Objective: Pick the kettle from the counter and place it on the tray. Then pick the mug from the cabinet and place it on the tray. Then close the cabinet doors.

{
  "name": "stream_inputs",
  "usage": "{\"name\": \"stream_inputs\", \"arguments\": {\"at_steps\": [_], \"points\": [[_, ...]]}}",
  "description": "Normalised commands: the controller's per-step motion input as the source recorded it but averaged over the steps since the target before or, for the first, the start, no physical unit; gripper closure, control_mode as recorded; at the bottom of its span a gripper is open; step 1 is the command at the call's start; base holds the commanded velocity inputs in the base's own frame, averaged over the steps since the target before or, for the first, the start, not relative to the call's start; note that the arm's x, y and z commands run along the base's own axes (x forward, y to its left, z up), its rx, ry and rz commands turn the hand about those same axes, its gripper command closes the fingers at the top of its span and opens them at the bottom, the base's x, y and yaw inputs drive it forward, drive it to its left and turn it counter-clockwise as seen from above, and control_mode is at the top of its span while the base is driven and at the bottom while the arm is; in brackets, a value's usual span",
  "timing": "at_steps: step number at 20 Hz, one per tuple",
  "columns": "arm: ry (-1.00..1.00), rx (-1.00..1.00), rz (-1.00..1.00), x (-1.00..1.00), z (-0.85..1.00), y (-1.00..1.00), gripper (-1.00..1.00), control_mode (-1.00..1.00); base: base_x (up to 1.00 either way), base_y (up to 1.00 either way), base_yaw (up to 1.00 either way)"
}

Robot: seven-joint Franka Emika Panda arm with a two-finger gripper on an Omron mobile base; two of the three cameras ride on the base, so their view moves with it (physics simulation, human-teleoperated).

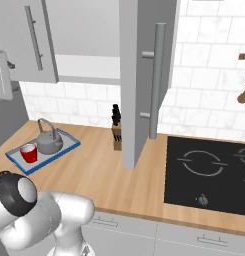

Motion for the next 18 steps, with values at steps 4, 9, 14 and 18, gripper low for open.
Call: {"name": "stream_inputs", "arguments": {"at_steps": [4,9,14,18], "points": [[0.0,0.0,0.06,-0.77,0.06,-0.25,-1.0,-1.0,0.0,0.0,0.0],[0.0,0.0,0.05,-0.77,0.21,-0.33,-1.0,-1.0,0.0,0.0,0.0],[0.0,-0.03,0.06,-0.74,0.1,-0.27,-1.0,-1.0,0.0,0.0,0.0],[0.0,-0.06,0.02,-0.67,0.0,-0.24,-1.0,-1.0,0.0,0.0,0.0]]}}
